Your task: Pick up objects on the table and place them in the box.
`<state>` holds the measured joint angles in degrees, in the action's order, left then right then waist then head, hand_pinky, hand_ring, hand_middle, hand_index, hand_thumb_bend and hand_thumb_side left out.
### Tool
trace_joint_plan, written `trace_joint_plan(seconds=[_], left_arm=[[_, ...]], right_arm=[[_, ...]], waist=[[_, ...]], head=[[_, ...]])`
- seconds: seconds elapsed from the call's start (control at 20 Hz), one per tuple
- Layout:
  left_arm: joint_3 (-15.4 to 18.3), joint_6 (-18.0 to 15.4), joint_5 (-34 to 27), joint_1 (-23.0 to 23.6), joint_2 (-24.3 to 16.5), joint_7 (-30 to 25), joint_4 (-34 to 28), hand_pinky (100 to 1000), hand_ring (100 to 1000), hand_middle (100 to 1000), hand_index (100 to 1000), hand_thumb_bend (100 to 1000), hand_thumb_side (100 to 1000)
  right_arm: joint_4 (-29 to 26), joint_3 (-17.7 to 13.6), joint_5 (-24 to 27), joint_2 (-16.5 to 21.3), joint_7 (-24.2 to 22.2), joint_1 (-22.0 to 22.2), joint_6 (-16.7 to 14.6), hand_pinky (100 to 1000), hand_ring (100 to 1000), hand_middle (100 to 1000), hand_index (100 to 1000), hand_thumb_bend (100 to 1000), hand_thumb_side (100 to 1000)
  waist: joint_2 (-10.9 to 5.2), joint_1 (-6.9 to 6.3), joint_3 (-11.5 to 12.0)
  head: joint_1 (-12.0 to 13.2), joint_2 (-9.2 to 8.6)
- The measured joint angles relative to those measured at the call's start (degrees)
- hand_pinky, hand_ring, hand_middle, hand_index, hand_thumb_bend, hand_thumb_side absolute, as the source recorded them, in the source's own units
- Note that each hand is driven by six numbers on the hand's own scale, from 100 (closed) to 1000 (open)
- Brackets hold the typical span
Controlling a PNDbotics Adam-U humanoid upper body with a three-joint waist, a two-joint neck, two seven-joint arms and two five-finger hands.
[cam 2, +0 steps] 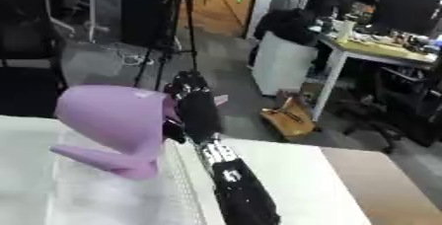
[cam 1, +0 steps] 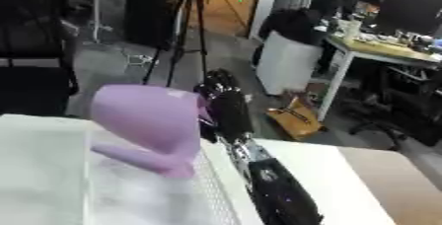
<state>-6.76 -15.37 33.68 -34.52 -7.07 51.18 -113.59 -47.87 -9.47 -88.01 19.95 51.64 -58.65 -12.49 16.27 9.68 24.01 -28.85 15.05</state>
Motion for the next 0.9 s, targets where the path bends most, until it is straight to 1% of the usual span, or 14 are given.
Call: trace_joint_plan(seconds=[0.15, 0.2, 0.25, 0.3, 0.35, 0.4, 0.45, 0.5, 0.55, 0.65, 0.7, 0.75, 0.8, 0.9], left_arm=[[0.3, -0.2, 0.3, -0.2, 0.0, 0.0, 0.0, 700, 770, 789, 767, 187, 818], [0.3, -0.2, 0.3, -0.2, 0.0, 0.0, 0.0, 700, 770, 789, 767, 187, 818], [0.3, -0.2, 0.4, -0.2, 0.0, 0.0, 0.0, 700, 770, 789, 767, 187, 818], [0.4, -0.3, 0.5, -0.2, 0.0, 0.0, 0.0, 700, 771, 789, 767, 187, 819], [0.5, -0.3, 0.6, -0.2, 0.0, 0.0, 0.0, 700, 771, 789, 767, 187, 819], [0.6, -0.3, 0.6, -0.2, 0.0, 0.0, 0.0, 700, 771, 789, 767, 187, 818], [0.7, -0.3, 0.7, -0.2, 0.0, 0.0, 0.0, 700, 771, 789, 767, 187, 818], [0.7, -0.3, 0.7, -0.2, 0.0, -0.1, 0.0, 700, 771, 787, 767, 186, 818], [0.7, -0.3, 0.7, -0.2, 0.0, -0.1, 0.0, 700, 771, 787, 767, 186, 818], [0.7, -0.3, 0.7, -0.2, 0.0, -0.1, 0.0, 699, 771, 787, 767, 187, 818], [0.7, -0.3, 0.7, -0.2, 0.0, -0.1, 0.0, 699, 771, 787, 767, 188, 818], [0.7, -0.3, 0.8, -0.2, 0.0, -0.1, 0.0, 699, 771, 787, 767, 188, 818], [0.8, -0.3, 0.8, -0.2, 0.0, -0.1, 0.0, 699, 771, 787, 767, 188, 818], [0.9, -0.4, 0.8, -0.2, 0.0, -0.1, 0.0, 699, 771, 786, 767, 188, 817]], right_arm=[[1.7, 0.5, -0.9, -0.1, -0.1, 0.4, -0.7, 812, 786, 531, 652, 100, 1000], [2.2, 0.7, -1.2, -0.1, -0.1, 0.7, -1.0, 827, 821, 585, 706, 100, 1000], [2.9, 0.7, -1.7, -0.1, -0.2, 0.9, -1.3, 827, 821, 585, 706, 100, 1000], [3.5, 0.7, -2.2, -0.1, -0.2, 1.1, -1.7, 834, 838, 620, 743, 100, 1000], [4.2, 0.8, -2.7, -0.1, -0.3, 1.3, -2.0, 834, 838, 620, 743, 100, 1000], [4.8, 0.8, -3.2, -0.1, -0.5, 1.4, -2.4, 851, 864, 695, 804, 301, 1000], [5.4, 1.0, -3.8, -0.1, -0.9, 1.6, -2.8, 851, 864, 695, 804, 301, 1000], [5.9, 1.0, -4.5, -0.1, -1.4, 1.8, -3.1, 881, 902, 772, 866, 429, 1000], [6.3, 1.1, -5.4, -0.1, -2.2, 1.8, -3.3, 881, 902, 772, 866, 429, 1000], [6.7, 1.1, -7.5, -0.1, -4.2, 1.8, -3.8, 898, 921, 806, 895, 458, 1000], [6.8, 1.1, -8.4, -0.1, -5.2, 1.9, -4.0, 920, 944, 855, 934, 493, 1000], [6.8, 1.2, -9.3, -0.1, -6.2, 2.0, -4.3, 920, 944, 855, 934, 493, 1000], [6.8, 1.2, -10.3, -0.1, -7.3, 2.2, -4.6, 932, 956, 885, 955, 514, 1000], [7.0, 1.3, -11.8, -0.1, -9.5, 2.2, -5.3, 939, 964, 901, 964, 510, 1000]], waist=[[0.0, 0.0, 0.0], [0.0, 0.0, 0.0], [0.0, 0.0, 0.0], [0.0, 0.0, -0.1], [0.0, 0.0, -0.1], [0.0, 0.0, -0.2], [0.0, 0.0, -0.3], [0.0, 0.0, -0.4], [0.01, 0.0, -0.4], [0.01, 0.0, -0.5], [0.01, 0.0, -0.5], [0.01, 0.0, -0.6], [0.01, 0.0, -0.7], [0.01, 0.0, -0.7]], head=[[-0.3, 0.01], [-0.4, 0.01], [-0.4, 0.02], [-0.4, 0.02], [-0.5, 0.02], [-0.5, 0.02], [-0.5, 0.02], [-0.5, 0.02], [-0.5, 0.02], [-0.5, 0.03], [-0.5, 0.05], [-0.4, 0.06], [-0.4, 0.07], [-0.4, 0.07]])
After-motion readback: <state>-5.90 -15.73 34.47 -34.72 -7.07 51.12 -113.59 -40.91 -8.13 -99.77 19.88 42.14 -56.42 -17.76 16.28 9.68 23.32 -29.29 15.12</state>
